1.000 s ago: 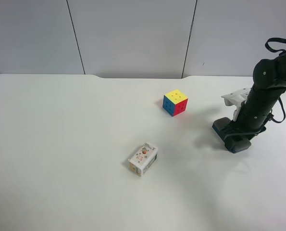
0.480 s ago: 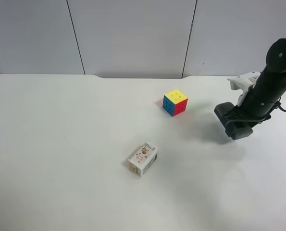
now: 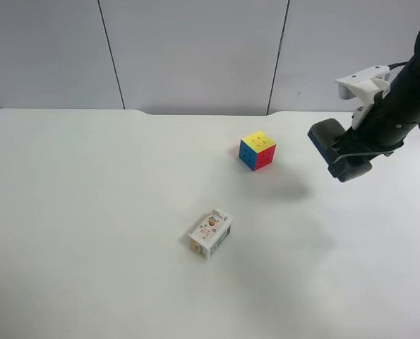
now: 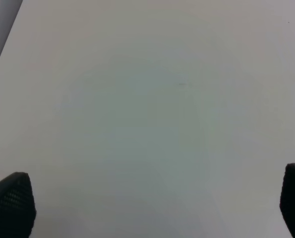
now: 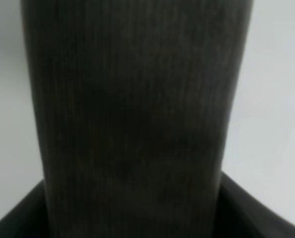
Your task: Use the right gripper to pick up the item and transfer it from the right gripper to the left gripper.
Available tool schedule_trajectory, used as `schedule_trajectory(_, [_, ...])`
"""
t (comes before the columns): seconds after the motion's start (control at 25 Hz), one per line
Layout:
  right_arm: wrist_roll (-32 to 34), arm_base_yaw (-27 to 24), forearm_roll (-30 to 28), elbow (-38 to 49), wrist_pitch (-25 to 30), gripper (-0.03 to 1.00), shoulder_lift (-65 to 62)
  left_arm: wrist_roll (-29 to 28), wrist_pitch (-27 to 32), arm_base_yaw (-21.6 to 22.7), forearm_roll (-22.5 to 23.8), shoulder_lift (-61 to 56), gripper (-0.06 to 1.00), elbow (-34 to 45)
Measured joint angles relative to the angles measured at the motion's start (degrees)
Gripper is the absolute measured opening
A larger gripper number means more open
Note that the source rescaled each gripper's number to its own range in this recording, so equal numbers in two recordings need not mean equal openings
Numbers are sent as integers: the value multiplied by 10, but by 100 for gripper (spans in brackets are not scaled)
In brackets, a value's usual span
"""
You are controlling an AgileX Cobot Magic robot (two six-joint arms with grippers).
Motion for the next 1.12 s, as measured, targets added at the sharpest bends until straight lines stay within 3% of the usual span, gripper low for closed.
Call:
schedule_trajectory(0.48, [-7,127,0,0,16,1,-52,0,0,0,0,0,100,0])
schedule_trajectory(0.84, [-15,266,0,0,17,1,-52,0,0,0,0,1,100,0])
schedule_trajectory(1.12, [-19,335,-1,0,6,1,-52,0,13,0,-62,122,100,-8])
